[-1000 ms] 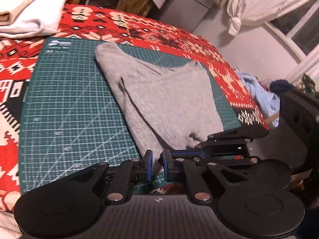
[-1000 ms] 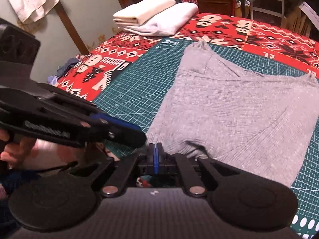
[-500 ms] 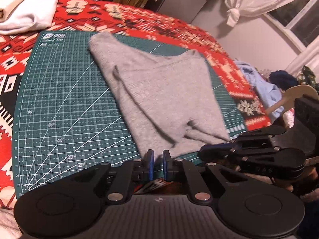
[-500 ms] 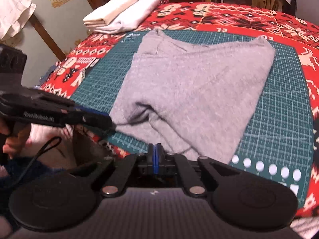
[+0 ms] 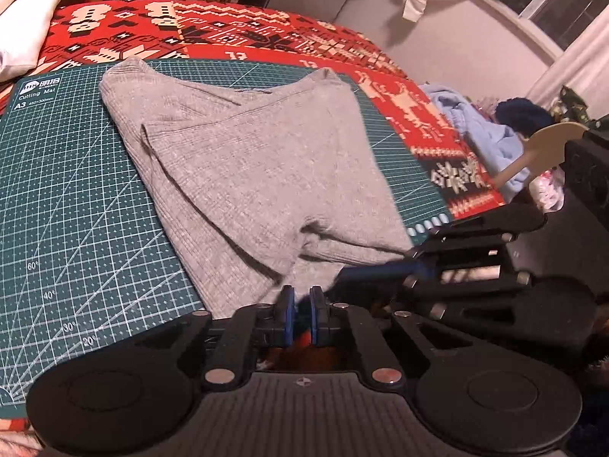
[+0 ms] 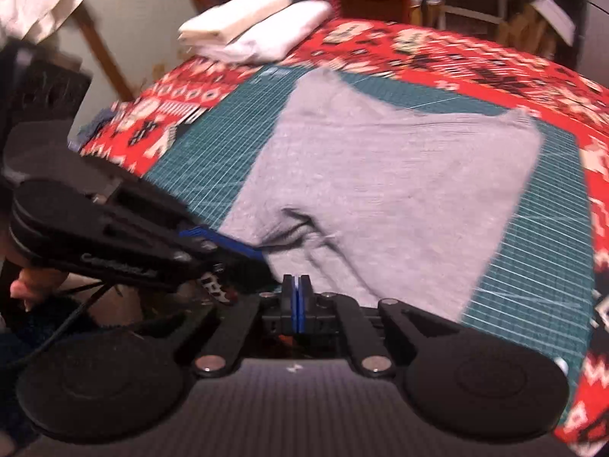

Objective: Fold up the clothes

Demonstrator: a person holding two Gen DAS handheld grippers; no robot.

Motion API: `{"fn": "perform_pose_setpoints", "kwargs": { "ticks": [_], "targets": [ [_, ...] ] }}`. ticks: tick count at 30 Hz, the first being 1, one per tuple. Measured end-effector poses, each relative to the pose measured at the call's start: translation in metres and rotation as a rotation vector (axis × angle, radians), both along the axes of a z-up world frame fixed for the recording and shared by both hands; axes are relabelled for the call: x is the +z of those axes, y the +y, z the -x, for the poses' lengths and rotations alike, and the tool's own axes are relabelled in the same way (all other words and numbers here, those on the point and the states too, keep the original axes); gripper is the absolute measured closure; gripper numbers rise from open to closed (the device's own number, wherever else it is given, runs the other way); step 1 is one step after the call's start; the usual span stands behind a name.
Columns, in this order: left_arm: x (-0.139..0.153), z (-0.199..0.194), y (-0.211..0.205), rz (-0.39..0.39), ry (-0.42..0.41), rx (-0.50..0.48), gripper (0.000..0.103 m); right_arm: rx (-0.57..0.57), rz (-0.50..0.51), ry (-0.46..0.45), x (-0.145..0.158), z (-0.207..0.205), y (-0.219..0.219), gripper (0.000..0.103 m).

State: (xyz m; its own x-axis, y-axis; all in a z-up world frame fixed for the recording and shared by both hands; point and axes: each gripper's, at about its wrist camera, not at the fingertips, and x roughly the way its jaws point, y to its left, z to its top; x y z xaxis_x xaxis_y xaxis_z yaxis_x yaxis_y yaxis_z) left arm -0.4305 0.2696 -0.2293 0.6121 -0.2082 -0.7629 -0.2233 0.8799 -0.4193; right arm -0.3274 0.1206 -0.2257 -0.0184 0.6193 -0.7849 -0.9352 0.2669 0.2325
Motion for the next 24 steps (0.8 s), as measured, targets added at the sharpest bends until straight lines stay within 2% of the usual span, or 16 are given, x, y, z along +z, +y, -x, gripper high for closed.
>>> {"fn": "perform_pose_setpoints", "kwargs": {
  "ticks": [3,5,9,11,13,17,18,21,24],
  "targets": [
    [0.010,0.002,-0.003,-0.002,-0.054,-0.019,0.096,-0.075,0.026,-0.001,-0.001,-0.013,-0.009,0.101],
    [0.016,-0.001,-0.005,-0.013,-0.077,-0.018,0.096,-0.104,0.051,0.029,-0.008,-0.020,-0.012,0.101],
    [0.027,0.000,-0.008,-0.098,-0.082,0.003,0.096,-0.101,0.051,0.046,-0.006,-0.019,-0.020,0.101],
    [0.029,0.000,-0.011,-0.151,-0.071,0.017,0.092,-0.107,0.048,0.052,-0.006,-0.019,-0.021,0.101],
    [0.028,-0.001,-0.014,-0.193,-0.060,0.018,0.076,-0.108,0.043,0.055,-0.006,-0.020,-0.023,0.101],
    [0.019,-0.006,-0.017,-0.247,-0.040,0.007,0.075,-0.092,0.032,0.049,-0.003,-0.016,-0.023,0.101],
    [0.017,-0.007,-0.017,-0.255,-0.038,0.007,0.076,-0.091,0.030,0.051,-0.003,-0.016,-0.024,0.101],
    [0.018,-0.008,-0.015,-0.264,-0.042,0.018,0.094,-0.103,0.028,0.055,-0.002,-0.018,-0.027,0.101],
    [0.025,-0.004,-0.015,-0.310,-0.043,0.015,0.099,-0.118,0.021,0.063,-0.003,-0.021,-0.028,0.101]
  ]
}}
